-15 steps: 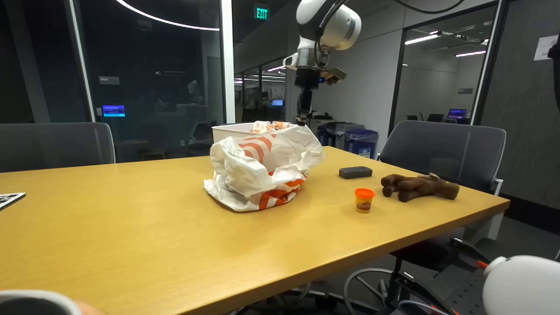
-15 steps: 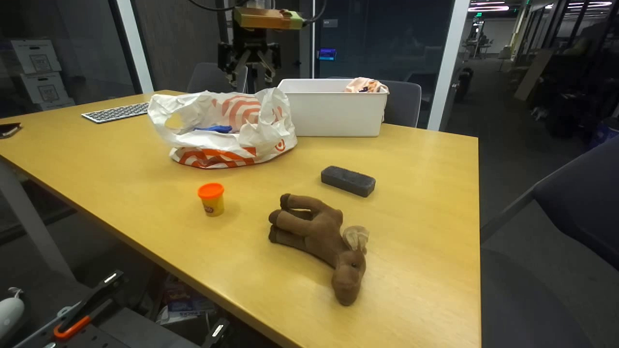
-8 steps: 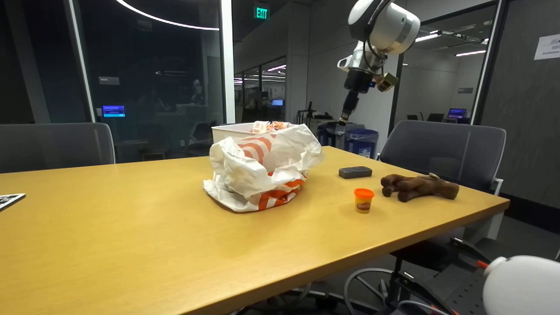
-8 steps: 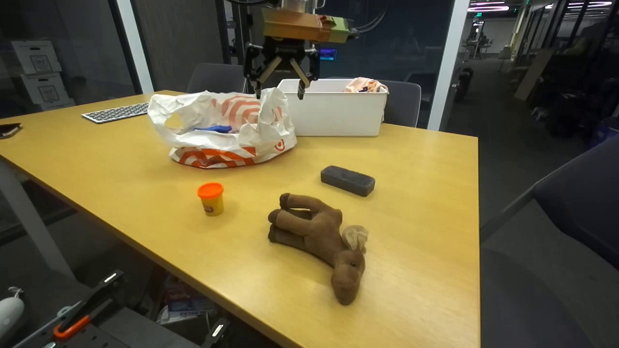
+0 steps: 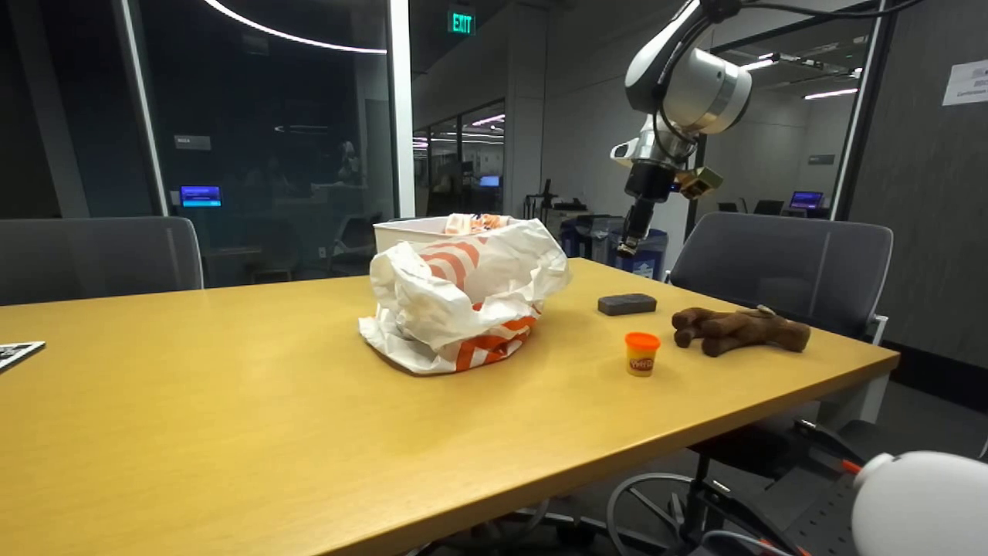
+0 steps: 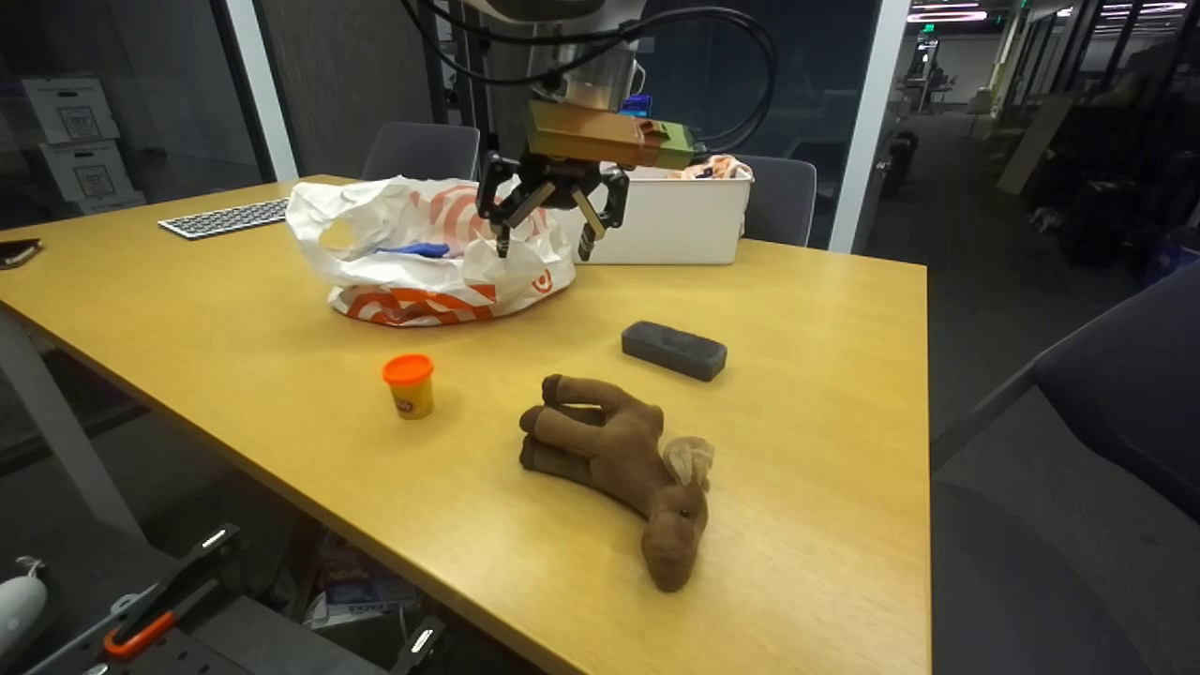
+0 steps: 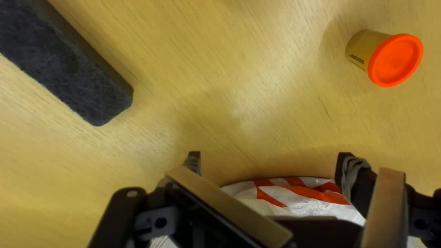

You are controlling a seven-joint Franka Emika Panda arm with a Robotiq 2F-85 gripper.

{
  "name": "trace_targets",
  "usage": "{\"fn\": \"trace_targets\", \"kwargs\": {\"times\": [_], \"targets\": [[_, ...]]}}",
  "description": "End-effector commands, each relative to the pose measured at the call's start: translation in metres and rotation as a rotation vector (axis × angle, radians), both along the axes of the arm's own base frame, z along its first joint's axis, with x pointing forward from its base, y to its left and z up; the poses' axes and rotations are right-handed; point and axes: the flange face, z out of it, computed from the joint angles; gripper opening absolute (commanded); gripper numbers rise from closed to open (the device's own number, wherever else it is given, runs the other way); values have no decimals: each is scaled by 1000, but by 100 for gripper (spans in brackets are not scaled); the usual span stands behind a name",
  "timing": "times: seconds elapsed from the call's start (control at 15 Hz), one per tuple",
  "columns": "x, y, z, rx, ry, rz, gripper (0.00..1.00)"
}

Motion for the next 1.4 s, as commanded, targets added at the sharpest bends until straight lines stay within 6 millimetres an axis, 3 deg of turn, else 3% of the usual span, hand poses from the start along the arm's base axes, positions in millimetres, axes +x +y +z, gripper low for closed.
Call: {"fn": "trace_targets", "kwargs": {"times": [0.0, 0.13, 0.33, 0.73, 1.33], "targets": [[0, 0, 0, 0, 2, 0, 100], [12, -6, -9, -23, -64, 16, 100], [24, -30, -14, -120, -125, 102, 100], [46, -71, -46, -376, -153, 312, 100], [89, -71, -100, -426, -206, 390, 100]]}}
